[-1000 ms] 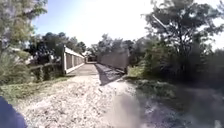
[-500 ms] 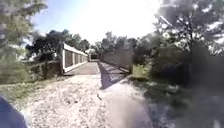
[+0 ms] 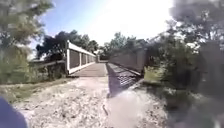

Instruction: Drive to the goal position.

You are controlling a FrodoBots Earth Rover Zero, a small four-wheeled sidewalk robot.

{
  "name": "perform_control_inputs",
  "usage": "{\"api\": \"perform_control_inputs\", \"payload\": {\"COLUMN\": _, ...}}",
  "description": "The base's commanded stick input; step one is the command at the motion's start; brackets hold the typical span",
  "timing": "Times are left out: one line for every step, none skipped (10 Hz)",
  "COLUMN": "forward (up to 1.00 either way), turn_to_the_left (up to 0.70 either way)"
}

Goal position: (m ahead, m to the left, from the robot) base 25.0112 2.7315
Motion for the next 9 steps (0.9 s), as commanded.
{"api": "perform_control_inputs", "payload": {"forward": 0.7, "turn_to_the_left": 0.0}}
{"api": "perform_control_inputs", "payload": {"forward": 0.7, "turn_to_the_left": 0.0}}
{"api": "perform_control_inputs", "payload": {"forward": 0.7, "turn_to_the_left": 0.0}}
{"api": "perform_control_inputs", "payload": {"forward": 0.7, "turn_to_the_left": 0.0}}
{"api": "perform_control_inputs", "payload": {"forward": 0.7, "turn_to_the_left": 0.0}}
{"api": "perform_control_inputs", "payload": {"forward": 0.7, "turn_to_the_left": 0.0}}
{"api": "perform_control_inputs", "payload": {"forward": 0.7, "turn_to_the_left": 0.29}}
{"api": "perform_control_inputs", "payload": {"forward": 0.7, "turn_to_the_left": 0.35}}
{"api": "perform_control_inputs", "payload": {"forward": 0.7, "turn_to_the_left": 0.35}}
